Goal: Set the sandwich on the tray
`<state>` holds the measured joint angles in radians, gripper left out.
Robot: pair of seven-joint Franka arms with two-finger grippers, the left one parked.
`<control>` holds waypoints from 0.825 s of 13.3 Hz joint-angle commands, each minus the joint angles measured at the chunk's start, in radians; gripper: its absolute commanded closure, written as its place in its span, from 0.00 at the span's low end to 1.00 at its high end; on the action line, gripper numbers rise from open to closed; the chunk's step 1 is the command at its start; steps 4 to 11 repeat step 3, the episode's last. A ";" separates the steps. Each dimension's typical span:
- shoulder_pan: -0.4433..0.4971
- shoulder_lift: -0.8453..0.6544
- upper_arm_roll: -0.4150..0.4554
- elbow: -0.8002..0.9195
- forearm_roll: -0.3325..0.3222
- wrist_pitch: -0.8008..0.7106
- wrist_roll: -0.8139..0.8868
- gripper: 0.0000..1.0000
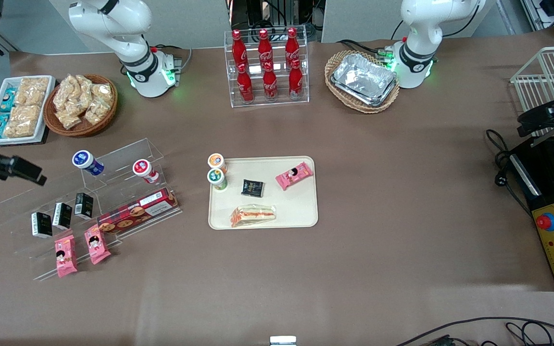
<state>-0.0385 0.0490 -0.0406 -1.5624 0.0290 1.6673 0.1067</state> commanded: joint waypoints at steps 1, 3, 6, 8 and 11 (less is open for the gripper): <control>-0.020 -0.084 0.004 -0.073 0.003 -0.017 -0.050 0.00; -0.027 -0.090 0.002 -0.073 0.003 -0.032 -0.051 0.00; -0.027 -0.090 0.002 -0.073 0.003 -0.032 -0.051 0.00; -0.027 -0.090 0.002 -0.073 0.003 -0.032 -0.051 0.00; -0.027 -0.090 0.002 -0.073 0.003 -0.032 -0.051 0.00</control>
